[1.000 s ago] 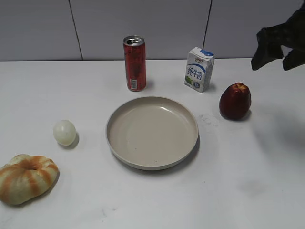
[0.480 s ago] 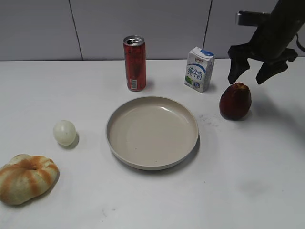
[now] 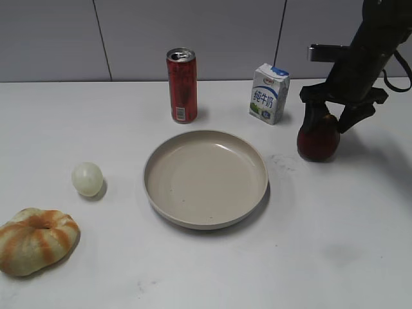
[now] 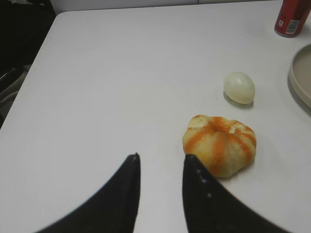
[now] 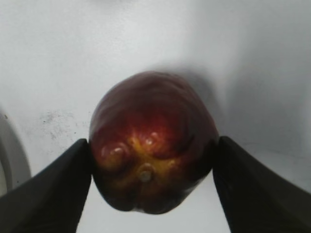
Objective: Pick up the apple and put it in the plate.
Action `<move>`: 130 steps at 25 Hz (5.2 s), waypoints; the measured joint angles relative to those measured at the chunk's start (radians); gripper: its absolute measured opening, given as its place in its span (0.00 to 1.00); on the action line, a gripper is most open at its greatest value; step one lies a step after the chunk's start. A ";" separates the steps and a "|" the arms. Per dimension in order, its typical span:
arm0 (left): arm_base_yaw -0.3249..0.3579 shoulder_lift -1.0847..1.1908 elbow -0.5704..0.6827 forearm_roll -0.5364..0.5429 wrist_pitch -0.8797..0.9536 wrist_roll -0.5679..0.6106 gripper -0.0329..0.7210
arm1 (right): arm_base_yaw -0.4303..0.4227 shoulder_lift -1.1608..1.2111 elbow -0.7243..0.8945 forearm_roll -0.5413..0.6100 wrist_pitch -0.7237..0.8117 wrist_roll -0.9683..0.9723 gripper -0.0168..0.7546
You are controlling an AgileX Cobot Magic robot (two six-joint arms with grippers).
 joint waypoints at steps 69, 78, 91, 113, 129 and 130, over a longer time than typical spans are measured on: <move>0.000 0.000 0.000 0.000 0.000 0.000 0.36 | 0.019 -0.277 -0.042 -0.041 0.178 0.019 0.79; 0.000 0.000 0.000 0.000 0.000 0.000 0.36 | 0.019 -0.638 0.432 -0.038 0.180 0.019 0.79; 0.000 0.000 0.000 0.000 0.000 0.000 0.36 | 0.019 -1.245 0.982 -0.040 0.053 0.019 0.79; 0.000 0.000 0.000 0.000 0.000 0.000 0.36 | 0.019 -2.058 1.201 -0.078 0.016 0.019 0.79; 0.000 0.000 0.000 0.000 0.000 0.000 0.36 | 0.019 -2.211 1.210 -0.085 0.019 0.019 0.79; 0.000 0.000 0.000 0.000 0.000 0.000 0.36 | 0.019 -2.211 1.210 -0.085 0.019 0.019 0.79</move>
